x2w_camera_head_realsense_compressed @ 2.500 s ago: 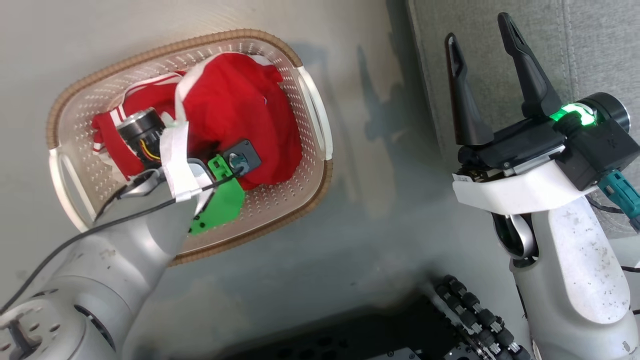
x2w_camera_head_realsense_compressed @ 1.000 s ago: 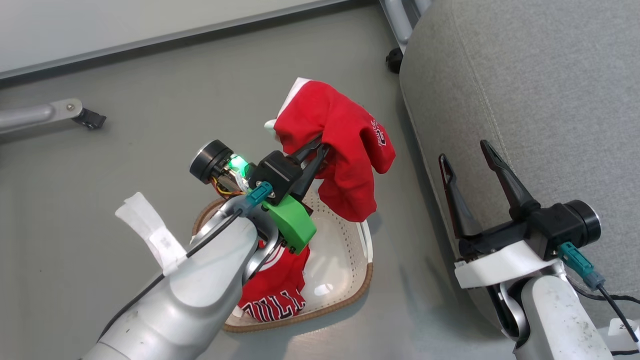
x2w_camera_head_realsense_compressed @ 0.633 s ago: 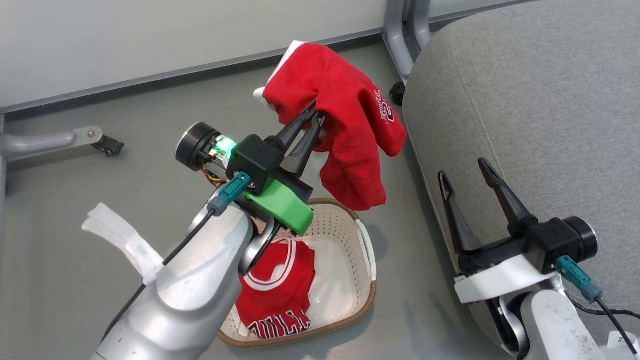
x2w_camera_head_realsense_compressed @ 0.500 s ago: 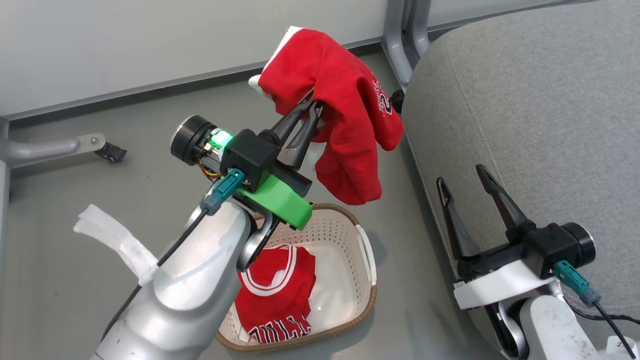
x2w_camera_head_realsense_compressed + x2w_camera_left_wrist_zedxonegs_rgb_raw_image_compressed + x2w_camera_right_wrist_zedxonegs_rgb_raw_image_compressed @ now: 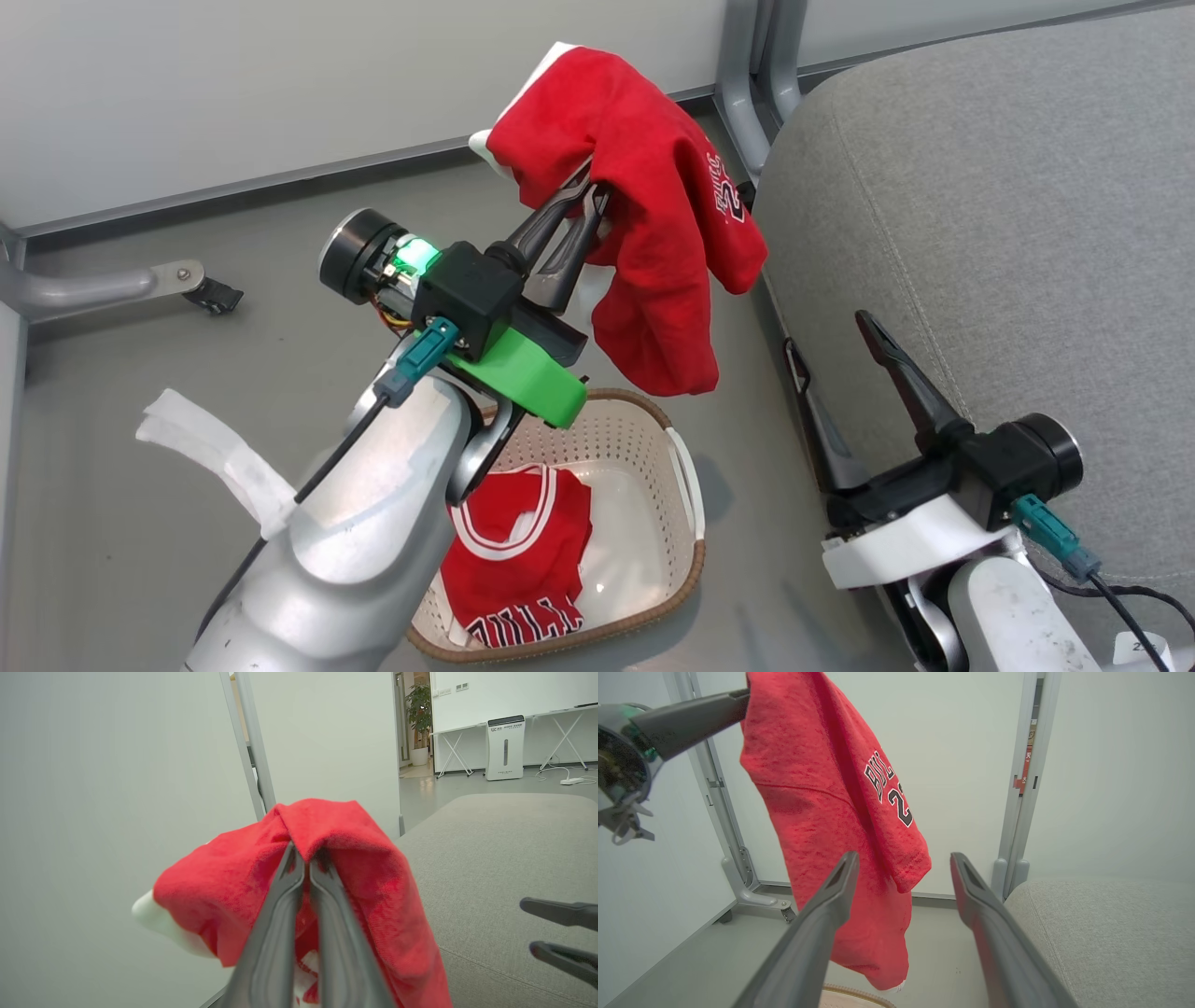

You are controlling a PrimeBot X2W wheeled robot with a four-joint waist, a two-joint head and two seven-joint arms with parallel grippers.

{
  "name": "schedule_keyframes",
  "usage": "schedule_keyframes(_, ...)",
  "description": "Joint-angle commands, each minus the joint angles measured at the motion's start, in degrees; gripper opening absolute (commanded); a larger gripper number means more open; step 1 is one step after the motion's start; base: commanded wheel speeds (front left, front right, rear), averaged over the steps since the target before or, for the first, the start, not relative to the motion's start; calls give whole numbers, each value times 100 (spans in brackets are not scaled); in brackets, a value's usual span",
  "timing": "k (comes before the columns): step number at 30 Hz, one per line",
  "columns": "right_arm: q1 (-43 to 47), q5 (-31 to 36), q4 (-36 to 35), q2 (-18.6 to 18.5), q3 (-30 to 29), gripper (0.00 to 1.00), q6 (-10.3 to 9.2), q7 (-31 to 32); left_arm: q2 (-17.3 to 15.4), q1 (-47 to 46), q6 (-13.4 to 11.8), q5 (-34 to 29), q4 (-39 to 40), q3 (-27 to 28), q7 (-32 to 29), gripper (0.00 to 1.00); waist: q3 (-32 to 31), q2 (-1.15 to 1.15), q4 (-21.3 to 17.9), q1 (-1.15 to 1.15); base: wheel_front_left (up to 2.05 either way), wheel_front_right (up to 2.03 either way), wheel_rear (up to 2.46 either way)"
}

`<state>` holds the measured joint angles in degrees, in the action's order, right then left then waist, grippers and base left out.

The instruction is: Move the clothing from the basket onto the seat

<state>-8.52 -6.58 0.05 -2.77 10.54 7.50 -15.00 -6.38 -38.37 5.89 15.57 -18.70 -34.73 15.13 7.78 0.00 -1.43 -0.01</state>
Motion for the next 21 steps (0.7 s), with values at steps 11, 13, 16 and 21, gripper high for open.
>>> schedule_keyframes(11,-599,205,287,-22,783,100,-2,-28,120,64,87,-138,-1,15,3,0,36,0,103,1,0,0,0)
schedule_keyframes(13,-757,321,453,-22,890,100,-2,-28,153,53,96,-145,7,-8,3,0,53,0,140,1,0,0,0)
schedule_keyframes(16,-991,461,661,-23,892,100,-3,-28,202,9,103,-146,30,-52,3,0,91,0,203,1,0,0,0)
schedule_keyframes(21,-1287,643,989,-20,853,100,-3,-28,262,-34,112,-135,66,-93,3,0,135,0,275,1,0,0,0)
